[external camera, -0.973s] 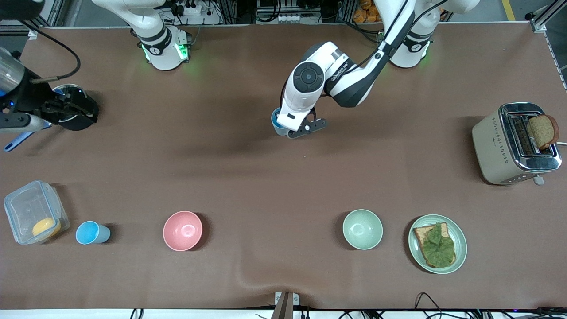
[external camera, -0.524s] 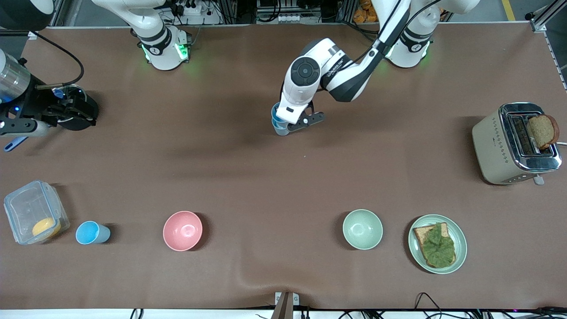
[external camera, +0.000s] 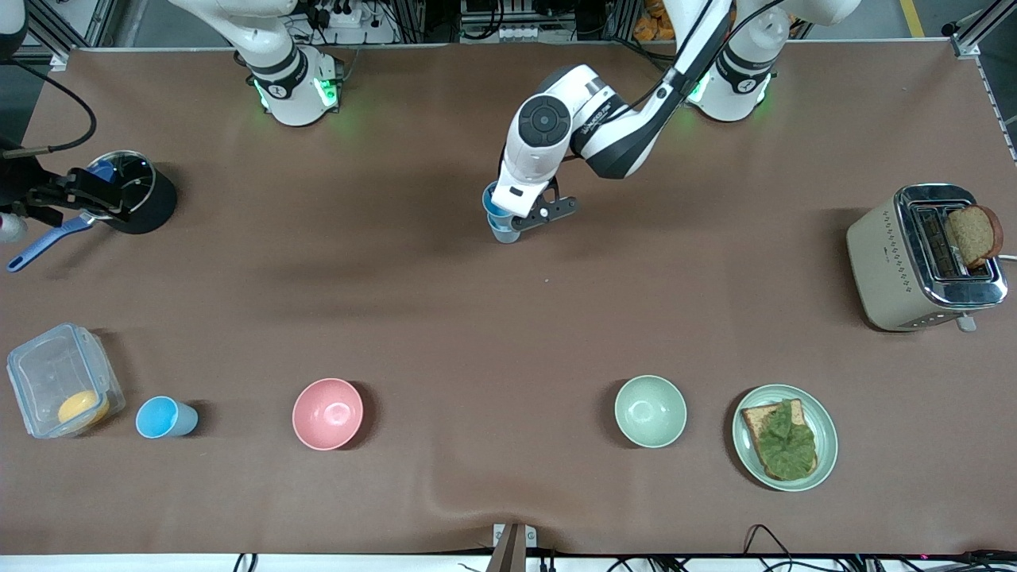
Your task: Stack blue cups with both arms
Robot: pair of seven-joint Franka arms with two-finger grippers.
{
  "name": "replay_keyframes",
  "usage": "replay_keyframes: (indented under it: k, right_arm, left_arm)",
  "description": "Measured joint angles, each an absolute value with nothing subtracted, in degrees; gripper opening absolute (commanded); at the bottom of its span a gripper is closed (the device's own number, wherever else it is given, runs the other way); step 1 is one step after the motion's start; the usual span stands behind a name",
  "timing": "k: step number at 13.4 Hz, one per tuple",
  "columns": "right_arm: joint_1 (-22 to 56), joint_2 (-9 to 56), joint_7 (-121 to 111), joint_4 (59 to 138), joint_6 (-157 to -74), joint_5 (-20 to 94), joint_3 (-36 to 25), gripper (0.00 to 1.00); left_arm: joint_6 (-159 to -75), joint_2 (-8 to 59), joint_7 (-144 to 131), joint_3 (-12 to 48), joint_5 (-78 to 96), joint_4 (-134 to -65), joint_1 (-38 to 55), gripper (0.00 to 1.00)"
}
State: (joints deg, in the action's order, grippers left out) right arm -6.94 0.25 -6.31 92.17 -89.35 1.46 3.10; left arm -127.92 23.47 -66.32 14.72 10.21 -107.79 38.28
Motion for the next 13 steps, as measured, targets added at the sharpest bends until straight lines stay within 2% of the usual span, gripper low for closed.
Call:
replay_keyframes:
  k: [1, 2, 8, 10, 13]
  right_arm:
    - [-6.94, 0.24, -6.30, 92.17, -89.33, 1.48, 3.30, 1.00]
    - [-6.93, 0.24, -6.30, 92.17, -89.32, 1.49, 3.45, 1.00]
    - [-6.93, 0.23, -6.30, 92.17, -89.29, 1.51, 3.84, 1.00]
    - [-6.93, 0.23, -6.30, 92.17, -89.28, 1.51, 3.86, 1.00]
    - [-6.93, 0.22, -6.30, 92.16, -89.29, 1.51, 3.88, 1.00]
  left_arm:
    - [-128.38, 23.57, -66.31, 14.72, 10.21, -108.03, 38.28, 0.06]
    - [-128.56, 23.67, -66.32, 14.72, 10.21, -108.16, 38.28, 0.99]
    - [-129.06, 23.11, -67.68, 14.67, 10.21, -107.84, 38.23, 1.00]
    - [-127.84, 20.09, -67.71, 14.20, 10.16, -107.06, 37.71, 1.00]
    - [-120.19, 11.54, -66.85, 13.32, 4.39, -104.29, 31.60, 1.00]
